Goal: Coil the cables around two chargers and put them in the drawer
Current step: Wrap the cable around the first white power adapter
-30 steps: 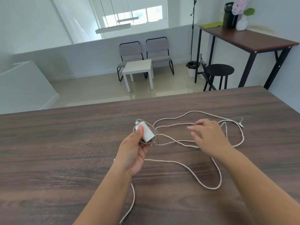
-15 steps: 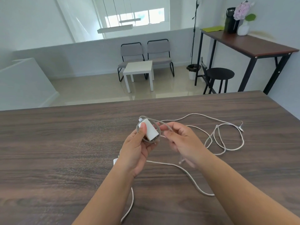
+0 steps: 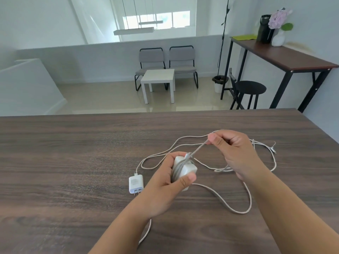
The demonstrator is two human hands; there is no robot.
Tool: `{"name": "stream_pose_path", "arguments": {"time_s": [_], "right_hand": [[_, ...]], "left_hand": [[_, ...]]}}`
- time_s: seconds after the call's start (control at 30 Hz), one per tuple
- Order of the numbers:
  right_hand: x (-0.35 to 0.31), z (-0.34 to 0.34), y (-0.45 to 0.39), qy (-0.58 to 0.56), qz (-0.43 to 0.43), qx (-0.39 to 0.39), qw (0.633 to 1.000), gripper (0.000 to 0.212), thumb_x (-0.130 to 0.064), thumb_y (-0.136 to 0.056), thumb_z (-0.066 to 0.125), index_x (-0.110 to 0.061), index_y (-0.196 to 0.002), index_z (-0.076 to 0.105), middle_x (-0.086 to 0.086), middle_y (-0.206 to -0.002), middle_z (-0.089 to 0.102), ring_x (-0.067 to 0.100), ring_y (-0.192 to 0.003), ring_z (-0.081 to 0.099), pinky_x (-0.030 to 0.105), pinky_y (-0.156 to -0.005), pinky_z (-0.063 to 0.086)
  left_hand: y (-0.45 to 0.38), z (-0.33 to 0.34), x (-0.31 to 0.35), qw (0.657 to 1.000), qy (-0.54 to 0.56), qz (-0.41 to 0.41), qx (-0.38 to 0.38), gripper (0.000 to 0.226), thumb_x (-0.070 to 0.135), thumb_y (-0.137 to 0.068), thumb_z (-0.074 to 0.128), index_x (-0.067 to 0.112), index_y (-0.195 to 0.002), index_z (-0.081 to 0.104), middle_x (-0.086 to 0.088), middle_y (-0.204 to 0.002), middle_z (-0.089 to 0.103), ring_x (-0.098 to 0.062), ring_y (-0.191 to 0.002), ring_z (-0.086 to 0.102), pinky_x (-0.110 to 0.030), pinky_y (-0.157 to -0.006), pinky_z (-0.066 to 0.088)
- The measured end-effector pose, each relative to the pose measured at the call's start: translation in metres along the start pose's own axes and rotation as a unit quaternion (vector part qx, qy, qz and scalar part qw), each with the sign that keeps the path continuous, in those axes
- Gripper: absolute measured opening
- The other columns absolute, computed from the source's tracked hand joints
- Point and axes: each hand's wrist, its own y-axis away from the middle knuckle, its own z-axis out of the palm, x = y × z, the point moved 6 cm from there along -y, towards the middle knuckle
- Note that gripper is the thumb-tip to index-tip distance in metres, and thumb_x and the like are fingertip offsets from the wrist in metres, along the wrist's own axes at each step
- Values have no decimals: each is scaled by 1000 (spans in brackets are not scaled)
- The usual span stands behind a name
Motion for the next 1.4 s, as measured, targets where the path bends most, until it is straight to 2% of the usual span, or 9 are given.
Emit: {"name": "stream_pose_path", "arguments": {"time_s": [0.2, 0.3, 0.4, 0.53, 0.67, 0.87, 0.93, 1.03, 1.4], "right_hand": [[-8, -6, -4, -13, -29, 16, 999, 25, -21, -90, 60, -3, -75, 69, -14, -39, 34, 3, -42, 24, 11, -44, 22], [-2, -2, -2, -31, -24, 32, 999, 24, -29, -87, 62, -14, -71, 71, -9, -42, 39, 3, -46, 30, 12, -49, 28], [17, 7, 9, -16, 3, 51, 999, 17, -34, -84, 68, -26, -71, 73, 17, -65, 62, 13, -63, 48, 23, -63, 39], [28, 28, 34, 11, 19, 42, 999, 11, -20, -86, 67, -24, -81, 76, -10, -78, 74, 8, -72, 65, 21, -68, 50], [30, 44, 49, 48, -12, -4, 999, 20, -18, -93, 58, -31, -102, 72, -23, -98, 72, -3, -96, 65, 13, -84, 47], [36, 56, 57, 256, -27, -93, 962, 31, -35, -100, 41, -46, -128, 50, -22, -68, 58, -3, -64, 52, 25, -67, 47], [38, 59, 61, 290, -36, -115, 950, 36, -34, -98, 37, -44, -131, 48, -18, -72, 57, 2, -68, 52, 29, -66, 48], [33, 58, 64, 323, -72, -121, 936, 37, -42, -96, 28, -35, -117, 57, -14, -86, 66, 9, -80, 60, 32, -67, 50], [11, 61, 62, 391, -159, -150, 894, 42, -45, -93, 27, -24, -88, 63, -7, -73, 63, 19, -63, 60, 37, -51, 48]], "left_hand": [[1, 6, 5, 998, -63, 24, 7, 37, 32, -88, 65, 31, -120, 46, 23, -83, 56, -3, -76, 50, -22, -74, 47], [1, 4, 9, 998, -40, 27, 39, 39, 32, -84, 67, 33, -118, 48, 24, -84, 57, 0, -77, 52, -18, -73, 47], [-3, 5, 8, 992, 99, 9, 82, 50, 36, -76, 72, 27, -120, 51, 15, -91, 63, -3, -83, 55, -18, -75, 48], [-14, 5, 7, 933, 343, -18, 108, 46, 37, -83, 56, 17, -124, 55, 5, -99, 68, -10, -92, 60, -25, -82, 46], [-17, 3, 3, 898, 417, -13, 139, 39, 32, -94, 49, 13, -128, 54, -3, -109, 64, -16, -99, 57, -29, -84, 45], [-22, -6, -4, 903, 381, -21, 197, 44, 26, -85, 55, 7, -124, 52, -9, -102, 62, -19, -87, 62, -31, -73, 57], [-23, -15, -8, 906, 349, -26, 238, 48, 27, -81, 60, 6, -123, 53, -11, -105, 62, -19, -86, 65, -30, -69, 58], [-22, -27, -13, 910, 311, -30, 273, 42, 26, -76, 66, 8, -113, 56, -9, -101, 66, -18, -82, 69, -30, -66, 58], [-15, -35, -19, 942, 110, -5, 318, 47, 30, -59, 80, 12, -97, 58, -8, -82, 67, -18, -65, 66, -32, -56, 55]]}}
